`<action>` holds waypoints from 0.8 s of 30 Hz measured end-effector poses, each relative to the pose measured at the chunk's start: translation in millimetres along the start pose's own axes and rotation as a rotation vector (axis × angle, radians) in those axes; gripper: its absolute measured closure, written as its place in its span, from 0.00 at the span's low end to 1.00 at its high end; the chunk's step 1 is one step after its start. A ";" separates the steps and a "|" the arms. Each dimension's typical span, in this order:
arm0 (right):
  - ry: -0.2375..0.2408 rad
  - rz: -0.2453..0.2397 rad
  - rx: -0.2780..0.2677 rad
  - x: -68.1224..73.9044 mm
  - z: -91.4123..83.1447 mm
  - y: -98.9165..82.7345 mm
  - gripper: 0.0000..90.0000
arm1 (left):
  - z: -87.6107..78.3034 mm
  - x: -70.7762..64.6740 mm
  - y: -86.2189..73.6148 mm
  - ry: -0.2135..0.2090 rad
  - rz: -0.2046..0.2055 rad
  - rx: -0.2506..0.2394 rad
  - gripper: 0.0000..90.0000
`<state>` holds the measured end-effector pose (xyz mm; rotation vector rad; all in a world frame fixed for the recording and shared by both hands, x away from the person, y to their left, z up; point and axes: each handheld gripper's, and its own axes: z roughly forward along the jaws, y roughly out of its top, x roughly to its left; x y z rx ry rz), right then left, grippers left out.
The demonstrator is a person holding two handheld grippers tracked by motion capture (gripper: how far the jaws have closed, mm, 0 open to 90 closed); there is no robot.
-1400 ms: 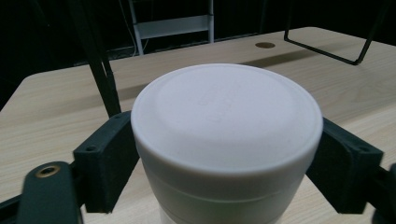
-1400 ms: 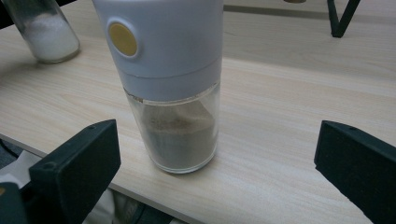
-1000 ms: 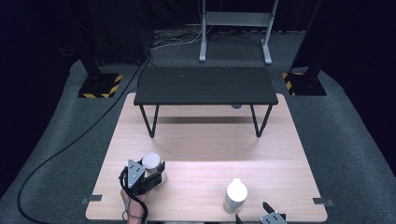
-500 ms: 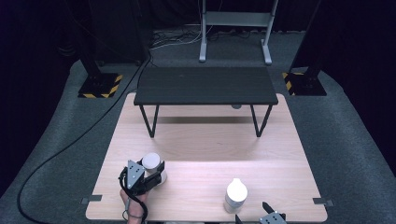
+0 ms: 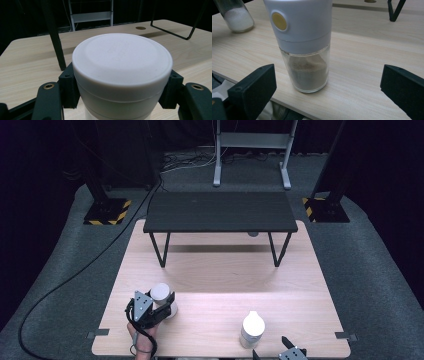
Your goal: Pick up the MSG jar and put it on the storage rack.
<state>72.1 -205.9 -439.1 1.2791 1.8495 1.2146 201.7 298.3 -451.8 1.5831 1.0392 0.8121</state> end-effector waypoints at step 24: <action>0.005 -0.002 0.000 -0.7 0.3 -0.2 0.00 | 8.4 1.3 28.3 -0.036 0.047 -0.001 0.38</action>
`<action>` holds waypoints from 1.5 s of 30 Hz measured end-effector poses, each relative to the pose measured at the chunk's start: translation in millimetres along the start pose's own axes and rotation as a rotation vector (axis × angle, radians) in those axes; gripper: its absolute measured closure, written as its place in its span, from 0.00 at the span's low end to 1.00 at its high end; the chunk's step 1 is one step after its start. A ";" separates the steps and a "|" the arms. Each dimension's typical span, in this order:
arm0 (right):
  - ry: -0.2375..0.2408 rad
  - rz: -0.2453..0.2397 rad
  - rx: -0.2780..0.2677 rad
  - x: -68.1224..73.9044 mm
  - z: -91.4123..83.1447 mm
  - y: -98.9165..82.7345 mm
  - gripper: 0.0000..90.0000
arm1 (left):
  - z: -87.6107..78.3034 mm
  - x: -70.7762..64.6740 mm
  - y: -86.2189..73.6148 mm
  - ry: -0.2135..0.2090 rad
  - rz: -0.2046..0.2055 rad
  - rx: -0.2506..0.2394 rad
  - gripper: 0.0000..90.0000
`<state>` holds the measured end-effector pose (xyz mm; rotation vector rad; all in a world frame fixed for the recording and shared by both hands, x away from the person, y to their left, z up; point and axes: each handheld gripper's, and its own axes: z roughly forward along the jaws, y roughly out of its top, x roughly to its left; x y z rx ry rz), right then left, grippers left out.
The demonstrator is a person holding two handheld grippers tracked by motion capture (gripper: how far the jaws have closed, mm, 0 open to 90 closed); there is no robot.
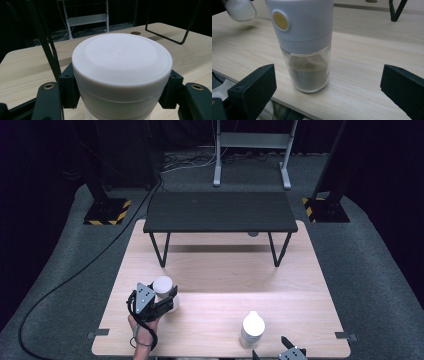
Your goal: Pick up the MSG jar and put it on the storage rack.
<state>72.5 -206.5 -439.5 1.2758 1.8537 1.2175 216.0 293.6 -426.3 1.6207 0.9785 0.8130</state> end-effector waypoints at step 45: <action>0.022 -0.010 0.012 0.1 3.2 0.7 0.00 | 37.3 4.2 53.5 -0.104 0.055 -0.029 0.38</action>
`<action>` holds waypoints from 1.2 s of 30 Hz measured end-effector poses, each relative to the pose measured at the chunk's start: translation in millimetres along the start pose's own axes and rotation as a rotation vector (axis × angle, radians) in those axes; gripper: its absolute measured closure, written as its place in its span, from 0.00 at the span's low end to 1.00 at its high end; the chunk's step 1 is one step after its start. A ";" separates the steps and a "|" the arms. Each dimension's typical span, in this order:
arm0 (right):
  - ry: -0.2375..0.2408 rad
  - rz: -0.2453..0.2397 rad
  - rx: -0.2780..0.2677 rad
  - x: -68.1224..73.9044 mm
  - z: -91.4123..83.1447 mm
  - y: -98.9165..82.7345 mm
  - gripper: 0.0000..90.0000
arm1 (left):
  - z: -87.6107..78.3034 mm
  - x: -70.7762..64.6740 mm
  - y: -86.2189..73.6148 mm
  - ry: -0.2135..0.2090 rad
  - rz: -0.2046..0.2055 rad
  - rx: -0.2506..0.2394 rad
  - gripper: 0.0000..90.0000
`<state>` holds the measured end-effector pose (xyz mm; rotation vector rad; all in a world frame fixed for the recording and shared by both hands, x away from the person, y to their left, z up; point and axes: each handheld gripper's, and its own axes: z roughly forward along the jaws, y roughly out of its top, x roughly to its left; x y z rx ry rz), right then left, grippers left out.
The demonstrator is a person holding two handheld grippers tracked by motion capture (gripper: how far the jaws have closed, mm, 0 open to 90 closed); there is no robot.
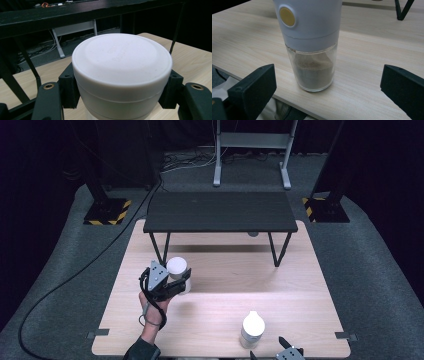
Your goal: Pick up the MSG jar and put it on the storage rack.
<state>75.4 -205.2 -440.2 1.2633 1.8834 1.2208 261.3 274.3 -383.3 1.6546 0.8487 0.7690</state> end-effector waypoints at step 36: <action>0.008 -0.006 -0.005 -0.4 -1.7 0.6 0.00 | 33.5 6.5 31.9 -0.035 0.015 0.014 0.38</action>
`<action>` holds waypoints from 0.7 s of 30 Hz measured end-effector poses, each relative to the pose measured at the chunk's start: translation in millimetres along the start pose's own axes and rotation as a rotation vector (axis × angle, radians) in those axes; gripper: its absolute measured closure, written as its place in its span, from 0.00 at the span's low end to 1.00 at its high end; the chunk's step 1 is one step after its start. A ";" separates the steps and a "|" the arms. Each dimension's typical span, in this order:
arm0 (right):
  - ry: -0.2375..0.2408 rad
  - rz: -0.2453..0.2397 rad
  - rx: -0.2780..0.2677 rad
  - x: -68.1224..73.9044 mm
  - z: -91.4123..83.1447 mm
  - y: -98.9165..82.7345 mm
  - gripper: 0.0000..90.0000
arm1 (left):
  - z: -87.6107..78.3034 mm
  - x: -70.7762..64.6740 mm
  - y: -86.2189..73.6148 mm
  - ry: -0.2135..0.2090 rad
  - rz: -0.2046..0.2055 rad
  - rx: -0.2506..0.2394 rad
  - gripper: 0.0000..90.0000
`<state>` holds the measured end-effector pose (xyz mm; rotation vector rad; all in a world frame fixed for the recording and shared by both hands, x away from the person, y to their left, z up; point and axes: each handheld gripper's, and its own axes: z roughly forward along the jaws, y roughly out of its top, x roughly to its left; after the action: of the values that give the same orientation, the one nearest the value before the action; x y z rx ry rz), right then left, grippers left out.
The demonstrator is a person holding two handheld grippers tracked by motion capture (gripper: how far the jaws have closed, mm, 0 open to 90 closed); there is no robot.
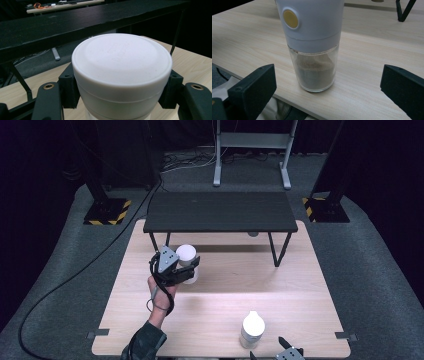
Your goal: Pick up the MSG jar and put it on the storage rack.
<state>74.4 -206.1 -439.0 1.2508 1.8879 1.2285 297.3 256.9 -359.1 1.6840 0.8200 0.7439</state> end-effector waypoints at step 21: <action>0.002 -0.003 -0.001 0.3 -0.1 0.0 0.00 | 10.6 4.3 18.4 0.006 0.007 -0.006 0.38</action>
<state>74.1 -205.8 -439.0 1.2465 1.8899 1.2293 311.2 251.2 -343.4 1.6810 0.8164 0.7559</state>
